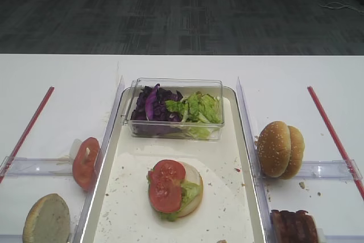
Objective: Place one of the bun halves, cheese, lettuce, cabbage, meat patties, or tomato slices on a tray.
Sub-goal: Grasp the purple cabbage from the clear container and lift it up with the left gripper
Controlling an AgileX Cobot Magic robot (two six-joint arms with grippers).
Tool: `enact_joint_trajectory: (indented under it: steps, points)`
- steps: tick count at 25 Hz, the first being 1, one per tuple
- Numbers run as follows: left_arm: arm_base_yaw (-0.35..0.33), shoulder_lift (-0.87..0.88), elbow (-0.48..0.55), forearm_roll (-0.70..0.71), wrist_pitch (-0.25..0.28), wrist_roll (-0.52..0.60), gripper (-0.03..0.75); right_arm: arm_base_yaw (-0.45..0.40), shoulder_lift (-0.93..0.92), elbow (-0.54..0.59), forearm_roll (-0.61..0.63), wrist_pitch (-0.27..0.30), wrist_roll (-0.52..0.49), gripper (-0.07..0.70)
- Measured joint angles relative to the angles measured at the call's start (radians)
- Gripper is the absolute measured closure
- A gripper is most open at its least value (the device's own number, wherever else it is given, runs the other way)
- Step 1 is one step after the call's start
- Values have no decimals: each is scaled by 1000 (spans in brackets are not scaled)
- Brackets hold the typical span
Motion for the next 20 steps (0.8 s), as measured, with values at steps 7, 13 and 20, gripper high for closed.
enact_joint_trajectory:
  steps: [7, 13, 20]
  points:
    - [0, 239, -218, 0, -77, -13, 154, 0, 0, 0, 0, 0, 0, 73]
    - [0, 540, -489, 0, -103, 0, 154, 0, 0, 0, 0, 0, 0, 73]
    - [0, 838, -827, -2, -87, 19, 154, 0, 0, 0, 0, 0, -2, 73]
